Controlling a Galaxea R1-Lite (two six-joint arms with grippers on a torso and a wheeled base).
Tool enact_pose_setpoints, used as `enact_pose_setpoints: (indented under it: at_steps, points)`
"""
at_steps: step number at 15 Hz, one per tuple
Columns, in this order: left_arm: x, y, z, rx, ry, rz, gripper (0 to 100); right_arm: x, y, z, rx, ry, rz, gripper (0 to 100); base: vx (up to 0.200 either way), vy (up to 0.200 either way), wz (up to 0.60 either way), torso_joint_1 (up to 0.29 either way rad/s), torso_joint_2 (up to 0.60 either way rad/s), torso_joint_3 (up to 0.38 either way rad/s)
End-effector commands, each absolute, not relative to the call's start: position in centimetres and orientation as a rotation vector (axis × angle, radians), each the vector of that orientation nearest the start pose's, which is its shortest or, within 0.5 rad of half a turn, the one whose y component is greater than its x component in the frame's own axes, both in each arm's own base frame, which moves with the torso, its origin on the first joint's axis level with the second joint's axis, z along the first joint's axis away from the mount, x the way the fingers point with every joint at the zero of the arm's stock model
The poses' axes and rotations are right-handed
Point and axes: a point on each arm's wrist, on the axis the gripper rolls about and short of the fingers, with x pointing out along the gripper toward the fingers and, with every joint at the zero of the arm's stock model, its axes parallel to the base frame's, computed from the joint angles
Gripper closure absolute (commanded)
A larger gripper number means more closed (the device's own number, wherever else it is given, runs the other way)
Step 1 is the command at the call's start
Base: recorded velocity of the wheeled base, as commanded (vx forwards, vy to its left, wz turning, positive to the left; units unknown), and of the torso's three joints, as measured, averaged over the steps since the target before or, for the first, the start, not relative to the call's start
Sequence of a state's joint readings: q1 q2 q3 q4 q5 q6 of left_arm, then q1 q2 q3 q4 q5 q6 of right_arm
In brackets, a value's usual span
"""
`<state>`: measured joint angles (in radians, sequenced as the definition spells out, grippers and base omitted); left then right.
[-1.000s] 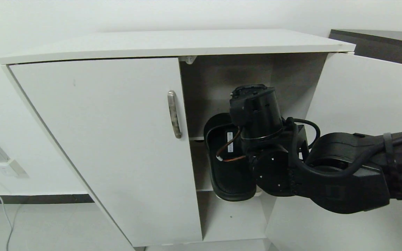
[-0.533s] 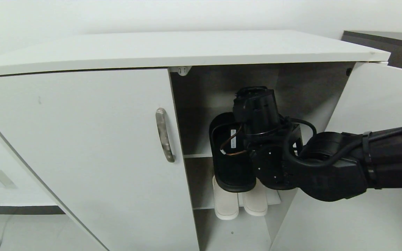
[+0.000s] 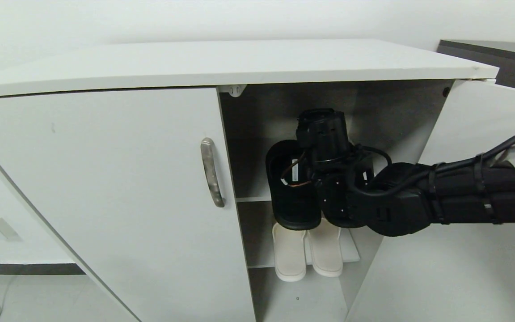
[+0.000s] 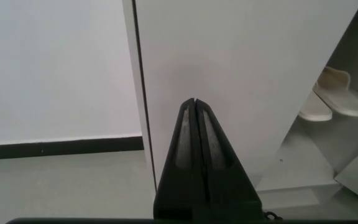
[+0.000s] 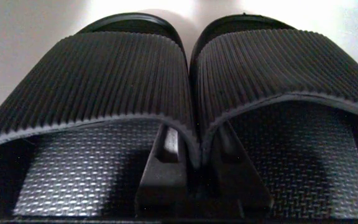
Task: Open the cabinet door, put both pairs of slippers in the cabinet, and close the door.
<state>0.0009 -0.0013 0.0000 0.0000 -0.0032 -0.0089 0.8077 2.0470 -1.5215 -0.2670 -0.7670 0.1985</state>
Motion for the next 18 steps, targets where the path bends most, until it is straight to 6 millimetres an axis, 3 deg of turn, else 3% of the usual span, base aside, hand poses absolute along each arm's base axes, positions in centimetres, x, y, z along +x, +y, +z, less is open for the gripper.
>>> enact_pose_setpoints:
  at_steps: [1,8,15,16,18]
  points:
    - [-2.3,0.0,7.6,-0.009,-0.002,-0.002,100,31.5,29.4,21.6,0.013,0.183,0.007,100,0.000,0.000,0.00,0.000,0.00,0.000]
    - [-2.3,0.0,7.5,-0.009,0.000,-0.002,100,33.3,30.0,23.0,0.004,0.194,-0.008,100,0.000,0.000,0.00,0.000,0.00,0.000]
    - [-2.3,0.0,7.5,-0.011,0.000,-0.002,100,33.8,30.1,23.2,0.004,0.199,-0.002,100,0.000,0.000,0.00,0.000,0.00,0.000]
    - [-2.3,0.0,7.5,-0.011,0.000,-0.002,100,33.8,30.1,23.2,0.002,0.201,-0.002,0,0.000,0.000,0.00,0.000,0.00,0.000]
    - [-2.3,0.0,7.6,-0.011,-0.002,-0.002,100,33.7,30.0,23.0,-0.001,0.206,-0.001,0,0.000,0.000,0.00,0.000,0.00,0.000]
